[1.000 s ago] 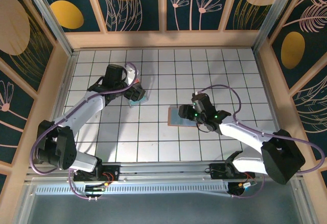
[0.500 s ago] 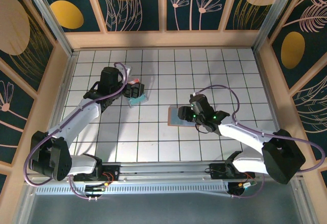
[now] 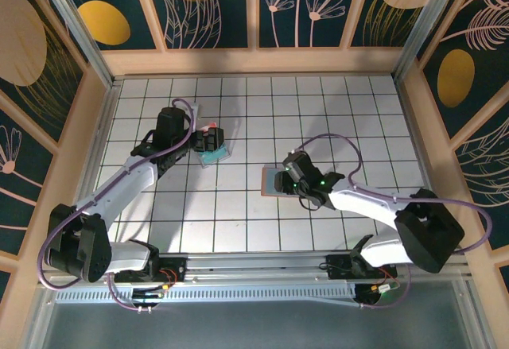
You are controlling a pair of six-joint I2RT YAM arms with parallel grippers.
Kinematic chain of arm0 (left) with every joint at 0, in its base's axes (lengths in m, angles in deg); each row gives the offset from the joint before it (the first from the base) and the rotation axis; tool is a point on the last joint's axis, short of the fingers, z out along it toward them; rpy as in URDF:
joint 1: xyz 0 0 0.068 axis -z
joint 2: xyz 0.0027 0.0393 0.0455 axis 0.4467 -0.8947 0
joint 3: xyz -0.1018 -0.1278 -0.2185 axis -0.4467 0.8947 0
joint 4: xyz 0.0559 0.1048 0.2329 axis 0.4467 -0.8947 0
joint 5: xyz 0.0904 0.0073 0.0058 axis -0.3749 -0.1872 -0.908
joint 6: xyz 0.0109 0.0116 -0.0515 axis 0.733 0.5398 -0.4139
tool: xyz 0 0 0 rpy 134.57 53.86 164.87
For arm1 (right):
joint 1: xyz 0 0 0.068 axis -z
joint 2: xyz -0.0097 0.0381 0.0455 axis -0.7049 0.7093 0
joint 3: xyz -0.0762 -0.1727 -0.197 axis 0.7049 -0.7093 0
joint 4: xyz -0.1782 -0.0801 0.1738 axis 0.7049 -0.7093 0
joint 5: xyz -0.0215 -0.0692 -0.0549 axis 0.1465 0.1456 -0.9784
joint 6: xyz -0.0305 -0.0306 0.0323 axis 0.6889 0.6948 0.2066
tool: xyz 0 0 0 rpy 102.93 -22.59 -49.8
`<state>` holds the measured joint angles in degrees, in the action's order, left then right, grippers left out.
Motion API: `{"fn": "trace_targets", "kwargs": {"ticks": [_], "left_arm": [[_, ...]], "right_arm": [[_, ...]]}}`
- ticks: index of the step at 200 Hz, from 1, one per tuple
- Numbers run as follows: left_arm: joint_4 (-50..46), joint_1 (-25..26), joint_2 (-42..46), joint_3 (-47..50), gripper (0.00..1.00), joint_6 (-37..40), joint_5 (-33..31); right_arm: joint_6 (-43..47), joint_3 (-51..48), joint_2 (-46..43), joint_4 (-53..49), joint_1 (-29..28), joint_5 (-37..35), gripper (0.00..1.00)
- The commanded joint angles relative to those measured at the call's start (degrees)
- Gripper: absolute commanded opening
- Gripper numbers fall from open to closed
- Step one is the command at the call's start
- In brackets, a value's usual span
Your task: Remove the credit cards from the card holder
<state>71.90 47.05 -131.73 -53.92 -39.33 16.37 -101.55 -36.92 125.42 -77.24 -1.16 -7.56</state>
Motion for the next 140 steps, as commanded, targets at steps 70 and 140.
{"fn": "trace_targets", "kwargs": {"ticks": [70, 140], "left_arm": [[2.5, -0.5, -1.0, -0.1, 0.99, -1.7, -1.3], [3.0, -0.5, -1.1, 1.4, 0.99, -1.2, -1.3]], "right_arm": [[1.5, 8.4, 11.2, -1.2, -3.1, -4.8, 0.48], [0.7, 12.5, 17.9, -3.8, -4.5, -7.8, 0.54]]}}
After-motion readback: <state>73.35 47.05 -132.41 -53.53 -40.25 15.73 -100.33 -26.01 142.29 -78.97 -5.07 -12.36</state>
